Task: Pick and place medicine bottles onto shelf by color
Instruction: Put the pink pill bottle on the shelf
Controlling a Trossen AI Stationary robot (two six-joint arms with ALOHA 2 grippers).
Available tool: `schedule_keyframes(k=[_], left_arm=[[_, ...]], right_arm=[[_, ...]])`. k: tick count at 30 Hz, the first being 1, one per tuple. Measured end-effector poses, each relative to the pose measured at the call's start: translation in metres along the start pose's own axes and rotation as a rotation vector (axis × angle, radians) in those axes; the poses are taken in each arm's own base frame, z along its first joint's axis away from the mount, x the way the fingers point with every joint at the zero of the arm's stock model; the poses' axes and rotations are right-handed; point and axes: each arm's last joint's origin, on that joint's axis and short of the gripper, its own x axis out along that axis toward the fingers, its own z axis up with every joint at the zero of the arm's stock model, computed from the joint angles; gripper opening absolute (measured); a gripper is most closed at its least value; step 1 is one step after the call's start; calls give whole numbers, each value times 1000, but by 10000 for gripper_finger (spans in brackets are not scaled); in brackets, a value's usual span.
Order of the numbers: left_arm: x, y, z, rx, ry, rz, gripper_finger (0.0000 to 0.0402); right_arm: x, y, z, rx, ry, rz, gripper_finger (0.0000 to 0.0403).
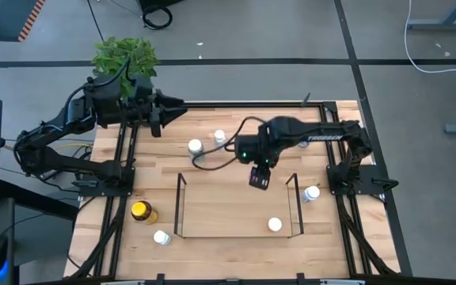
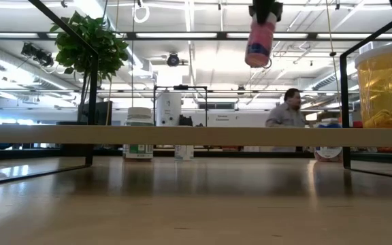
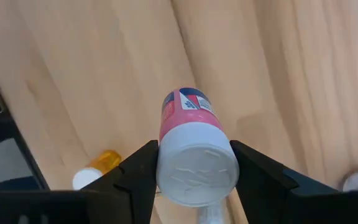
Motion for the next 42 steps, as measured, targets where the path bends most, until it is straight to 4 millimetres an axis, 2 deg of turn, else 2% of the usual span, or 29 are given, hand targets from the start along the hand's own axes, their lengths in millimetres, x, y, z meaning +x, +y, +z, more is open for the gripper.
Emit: schedule_keyframes(k=[4, 9, 12, 16, 21, 26, 31, 42], left_arm=[[-1, 0, 0, 1, 2, 1, 201], [-1, 0, -1, 26, 11, 4, 197], [-1, 1, -1, 27, 12, 5, 200], [-2, 0, -1, 28, 11, 4, 199], [-2, 1, -2, 27, 16, 6, 194], [-2, 1, -2, 27, 16, 6, 194], [-2, 1, -2, 14, 16, 5, 192], [-2, 1, -1, 0, 16, 5, 196]], right_arm=[[18, 11, -10, 17, 59, -62, 192], [54, 24, -30, -95, 206, -105, 192], [68, 31, -44, -140, 274, -121, 192], [78, 38, -59, -185, 281, -123, 192], [91, 44, -65, -148, 193, -86, 192], [102, 41, -63, -127, 146, -115, 192], [115, 33, -68, -109, 189, -144, 192], [118, 32, -69, -80, 184, -149, 198]])
